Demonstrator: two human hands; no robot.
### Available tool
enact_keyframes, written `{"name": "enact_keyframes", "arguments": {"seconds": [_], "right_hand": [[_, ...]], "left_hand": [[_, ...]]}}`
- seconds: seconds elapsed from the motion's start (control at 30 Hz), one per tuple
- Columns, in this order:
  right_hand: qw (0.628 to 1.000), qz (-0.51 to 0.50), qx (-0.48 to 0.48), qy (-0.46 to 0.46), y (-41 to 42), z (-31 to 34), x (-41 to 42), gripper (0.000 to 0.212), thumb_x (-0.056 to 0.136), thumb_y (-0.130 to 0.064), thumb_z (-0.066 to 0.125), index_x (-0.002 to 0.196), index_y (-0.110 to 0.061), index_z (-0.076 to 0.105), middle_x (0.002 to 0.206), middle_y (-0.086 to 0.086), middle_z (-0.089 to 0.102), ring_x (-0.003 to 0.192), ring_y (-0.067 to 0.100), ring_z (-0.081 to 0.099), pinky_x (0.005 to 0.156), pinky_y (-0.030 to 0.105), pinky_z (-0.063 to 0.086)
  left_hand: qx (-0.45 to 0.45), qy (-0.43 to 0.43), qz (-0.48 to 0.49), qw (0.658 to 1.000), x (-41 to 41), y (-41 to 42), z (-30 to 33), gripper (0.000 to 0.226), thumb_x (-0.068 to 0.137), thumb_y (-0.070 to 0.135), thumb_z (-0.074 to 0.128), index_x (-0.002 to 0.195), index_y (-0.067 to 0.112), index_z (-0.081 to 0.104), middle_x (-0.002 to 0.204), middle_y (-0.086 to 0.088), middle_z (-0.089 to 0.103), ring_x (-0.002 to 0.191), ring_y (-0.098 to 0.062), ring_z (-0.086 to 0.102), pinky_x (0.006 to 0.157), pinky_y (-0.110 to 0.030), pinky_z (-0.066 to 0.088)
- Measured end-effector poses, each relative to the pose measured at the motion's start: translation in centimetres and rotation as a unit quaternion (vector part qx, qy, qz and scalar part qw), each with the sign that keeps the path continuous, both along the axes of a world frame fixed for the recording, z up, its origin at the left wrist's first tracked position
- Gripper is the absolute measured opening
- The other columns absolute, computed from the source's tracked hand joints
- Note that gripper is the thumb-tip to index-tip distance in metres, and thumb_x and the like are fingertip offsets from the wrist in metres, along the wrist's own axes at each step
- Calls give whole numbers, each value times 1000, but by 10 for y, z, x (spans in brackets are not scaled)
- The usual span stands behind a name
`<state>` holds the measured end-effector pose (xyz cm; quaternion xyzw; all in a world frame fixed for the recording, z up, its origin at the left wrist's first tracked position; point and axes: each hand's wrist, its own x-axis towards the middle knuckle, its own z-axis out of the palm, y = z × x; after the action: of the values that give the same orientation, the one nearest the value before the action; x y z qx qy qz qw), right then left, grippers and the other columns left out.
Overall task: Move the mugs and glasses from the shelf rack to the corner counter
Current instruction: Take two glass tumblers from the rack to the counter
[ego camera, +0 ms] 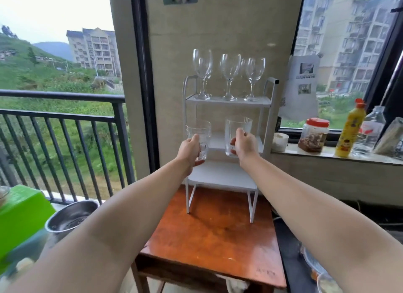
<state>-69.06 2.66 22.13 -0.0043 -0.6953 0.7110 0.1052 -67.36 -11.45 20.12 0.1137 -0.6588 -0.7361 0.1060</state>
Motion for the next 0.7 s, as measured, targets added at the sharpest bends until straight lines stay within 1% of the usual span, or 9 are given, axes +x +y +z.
{"name": "enact_keyframes", "arguments": {"seconds": [0.13,0.23,0.3,0.37,0.43,0.5,0.53,0.63,0.7], "right_hand": [[999,-19,27,-2,-8,-19,58,34,96,-19,33,64,-13,43,58,4,43,50,14,41,47,27,37],[999,-14,26,-25,-7,-37,96,33,97,-19,32,67,-12,43,56,3,41,47,12,41,43,24,37],[999,-10,26,-46,-1,-51,119,27,97,-20,32,74,-12,44,56,3,39,45,11,40,40,21,36],[997,-18,45,-62,5,-67,136,29,96,-20,33,71,-11,44,58,4,41,49,13,41,45,25,39],[993,-42,75,-81,12,-85,150,34,96,-22,33,66,-11,46,63,4,47,61,19,47,63,36,47],[989,-59,89,-100,20,-101,162,36,97,-24,33,66,-13,49,67,4,51,73,24,51,79,43,49],[988,-64,93,-109,26,-109,169,36,97,-25,33,67,-14,49,68,4,51,73,24,51,81,44,49],[984,-83,91,-131,47,-131,187,38,98,-26,33,67,-14,49,66,4,50,66,20,50,77,42,47],[981,-104,81,-144,68,-144,201,38,97,-25,33,65,-14,49,64,4,50,64,20,49,75,41,47]], "left_hand": [[-14,-17,-14,1000,52,-11,-22,25,89,33,44,69,21,53,53,6,39,48,-10,39,61,-29,53],[-34,-23,-6,999,83,-14,-41,31,91,30,42,64,19,49,47,7,39,49,-14,36,55,-26,40],[-26,-46,-8,999,105,-12,-55,29,92,29,40,66,19,49,51,6,39,50,-13,36,59,-27,43],[-10,-70,-12,997,125,-9,-69,26,92,30,40,74,18,55,54,5,43,51,-12,41,67,-31,47],[-2,-92,-23,995,143,-4,-84,25,93,31,41,92,16,61,67,2,57,61,-15,54,66,-30,50],[2,-117,-39,992,158,3,-97,28,94,32,40,104,16,60,82,-2,64,76,-18,60,62,-29,51],[-1,-127,-46,991,165,7,-104,29,95,32,39,108,15,59,83,-2,62,76,-18,59,60,-28,51],[-27,-152,-73,985,182,23,-119,33,96,32,37,113,15,59,80,0,59,75,-16,56,58,-28,49],[-55,-160,-100,980,191,41,-128,33,96,33,36,115,16,57,94,-3,63,88,-19,61,63,-29,51]]}}
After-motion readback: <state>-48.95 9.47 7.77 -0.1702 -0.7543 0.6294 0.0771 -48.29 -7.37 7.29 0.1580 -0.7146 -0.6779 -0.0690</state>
